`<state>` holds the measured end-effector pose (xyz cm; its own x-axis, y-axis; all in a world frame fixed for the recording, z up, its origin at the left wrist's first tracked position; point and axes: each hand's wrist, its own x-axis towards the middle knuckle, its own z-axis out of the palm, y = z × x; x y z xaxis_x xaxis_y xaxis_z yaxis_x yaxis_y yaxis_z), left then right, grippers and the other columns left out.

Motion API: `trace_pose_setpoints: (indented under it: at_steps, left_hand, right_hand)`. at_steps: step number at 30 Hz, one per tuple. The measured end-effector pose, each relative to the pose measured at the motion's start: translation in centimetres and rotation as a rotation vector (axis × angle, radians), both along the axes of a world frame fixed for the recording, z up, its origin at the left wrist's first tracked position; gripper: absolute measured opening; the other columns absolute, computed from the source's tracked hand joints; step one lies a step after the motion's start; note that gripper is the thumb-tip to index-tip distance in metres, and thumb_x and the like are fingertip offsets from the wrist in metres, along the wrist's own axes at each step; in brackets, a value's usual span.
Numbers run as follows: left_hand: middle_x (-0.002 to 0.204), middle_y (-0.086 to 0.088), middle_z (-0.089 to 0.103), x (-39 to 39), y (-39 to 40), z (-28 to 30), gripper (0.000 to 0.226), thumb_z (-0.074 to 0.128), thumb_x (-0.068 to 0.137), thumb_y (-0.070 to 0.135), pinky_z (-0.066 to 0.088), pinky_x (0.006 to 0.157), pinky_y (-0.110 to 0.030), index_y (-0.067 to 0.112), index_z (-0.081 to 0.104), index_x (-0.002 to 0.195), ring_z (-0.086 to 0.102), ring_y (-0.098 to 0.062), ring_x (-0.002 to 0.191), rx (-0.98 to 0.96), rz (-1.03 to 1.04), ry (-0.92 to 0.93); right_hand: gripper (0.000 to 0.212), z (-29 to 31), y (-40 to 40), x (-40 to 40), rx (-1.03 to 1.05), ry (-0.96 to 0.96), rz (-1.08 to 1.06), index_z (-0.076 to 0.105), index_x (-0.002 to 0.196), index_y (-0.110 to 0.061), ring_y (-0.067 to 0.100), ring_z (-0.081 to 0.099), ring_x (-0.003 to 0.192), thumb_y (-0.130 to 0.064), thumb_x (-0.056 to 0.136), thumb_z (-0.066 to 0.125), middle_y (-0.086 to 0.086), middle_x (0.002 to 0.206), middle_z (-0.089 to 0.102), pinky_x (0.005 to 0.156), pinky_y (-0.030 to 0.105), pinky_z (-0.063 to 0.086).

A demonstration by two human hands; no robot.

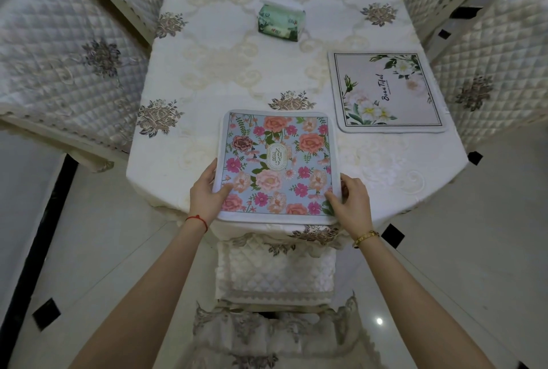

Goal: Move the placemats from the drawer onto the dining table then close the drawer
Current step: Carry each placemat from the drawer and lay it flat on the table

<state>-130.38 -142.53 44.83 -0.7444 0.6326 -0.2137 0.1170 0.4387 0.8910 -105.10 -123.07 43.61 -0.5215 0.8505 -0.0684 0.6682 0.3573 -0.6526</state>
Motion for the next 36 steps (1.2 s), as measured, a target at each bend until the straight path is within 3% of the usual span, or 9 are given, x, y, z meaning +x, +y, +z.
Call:
trace_pose_setpoints:
  at_steps: [2, 5, 9, 13, 15, 22, 31, 36]
  left_hand:
    - [0.133, -0.001, 0.056, 0.1, 0.2, 0.1, 0.070, 0.072, 0.083, 0.011, 0.044, 0.101, -0.029, 0.016, 0.039, 0.145, 0.057, -0.017, 0.114, -0.028, 0.026, 0.010]
    - [0.131, -0.005, 0.055, -0.1, 0.6, 0.5, 0.071, 0.073, 0.082, 0.014, 0.042, 0.091, -0.024, 0.013, 0.039, 0.144, 0.054, -0.014, 0.104, -0.078, 0.040, 0.158]
    - [0.141, -0.009, 0.046, -2.0, 1.9, 0.6, 0.061, 0.065, 0.088, 0.021, 0.029, 0.109, -0.027, 0.011, 0.039, 0.143, 0.042, -0.022, 0.130, -0.098, -0.139, 0.445]
    - [0.149, -0.010, 0.039, -4.3, 5.8, 0.7, 0.060, 0.059, 0.093, 0.025, 0.026, 0.117, -0.037, 0.011, 0.035, 0.146, 0.033, -0.024, 0.138, -0.105, -0.331, 0.580]
    - [0.152, -0.011, 0.034, -5.3, 8.2, 0.4, 0.061, 0.055, 0.094, 0.027, 0.019, 0.119, -0.038, 0.011, 0.032, 0.148, 0.027, -0.026, 0.142, -0.131, -0.403, 0.620]
    - [0.161, -0.007, 0.012, -7.3, 12.9, -1.8, 0.068, 0.045, 0.098, 0.039, 0.002, 0.121, -0.035, 0.011, 0.015, 0.152, 0.004, -0.023, 0.149, -0.290, -0.593, 0.665]
    - [0.161, -0.004, 0.006, -8.3, 12.1, -2.4, 0.085, 0.039, 0.091, 0.061, 0.002, 0.121, -0.031, 0.012, 0.009, 0.153, 0.005, -0.018, 0.149, -0.334, -0.571, 0.682]
    - [0.161, -0.008, 0.006, -8.0, 11.4, -1.7, 0.088, 0.043, 0.091, 0.059, 0.003, 0.121, -0.032, 0.008, 0.008, 0.153, 0.004, -0.020, 0.149, -0.379, -0.528, 0.649]
  right_hand:
    - [0.040, 0.1, 0.0, -0.2, 0.049, -0.037, -0.018, 0.057, 0.120, -0.017, 0.020, 0.046, 0.090, -0.031, 0.084, 0.068, 0.005, 0.097, 0.054, 0.082, 0.043, 0.047]
    - [0.052, 0.2, 0.0, -1.1, 0.228, -0.088, -0.019, 0.049, 0.132, -0.011, 0.026, 0.046, 0.107, -0.032, 0.088, 0.066, 0.010, 0.119, 0.051, 0.092, 0.040, 0.041]
    - [0.054, 0.4, 1.5, -4.7, 0.289, -0.058, 0.156, 0.044, 0.139, -0.012, 0.026, 0.034, 0.136, -0.039, 0.093, 0.053, 0.008, 0.143, 0.045, 0.114, 0.046, 0.028]
    - [0.061, 0.1, 3.7, -10.0, 0.258, -0.117, 0.344, 0.034, 0.147, -0.016, 0.024, 0.017, 0.147, -0.049, 0.097, 0.041, 0.005, 0.156, 0.030, 0.121, 0.045, 0.012]
    - [0.066, 0.1, 4.4, -12.6, 0.257, -0.154, 0.405, 0.028, 0.151, -0.017, 0.023, 0.011, 0.149, -0.053, 0.096, 0.032, 0.005, 0.159, 0.024, 0.121, 0.044, 0.006]
    - [0.069, -1.8, 6.3, -16.3, 0.268, -0.307, 0.518, 0.012, 0.154, -0.015, 0.019, -0.002, 0.150, -0.052, 0.099, 0.030, 0.002, 0.162, 0.009, 0.121, 0.041, -0.005]
    - [0.085, -1.9, 8.8, -11.9, 0.265, -0.314, 0.459, 0.007, 0.155, -0.015, 0.015, 0.003, 0.149, -0.068, 0.092, 0.030, 0.002, 0.163, 0.006, 0.121, 0.033, -0.001]
    - [0.091, -1.6, 9.1, -10.3, 0.240, -0.331, 0.370, 0.008, 0.154, -0.012, 0.016, 0.003, 0.149, -0.073, 0.087, 0.020, 0.005, 0.162, 0.007, 0.121, 0.035, -0.003]
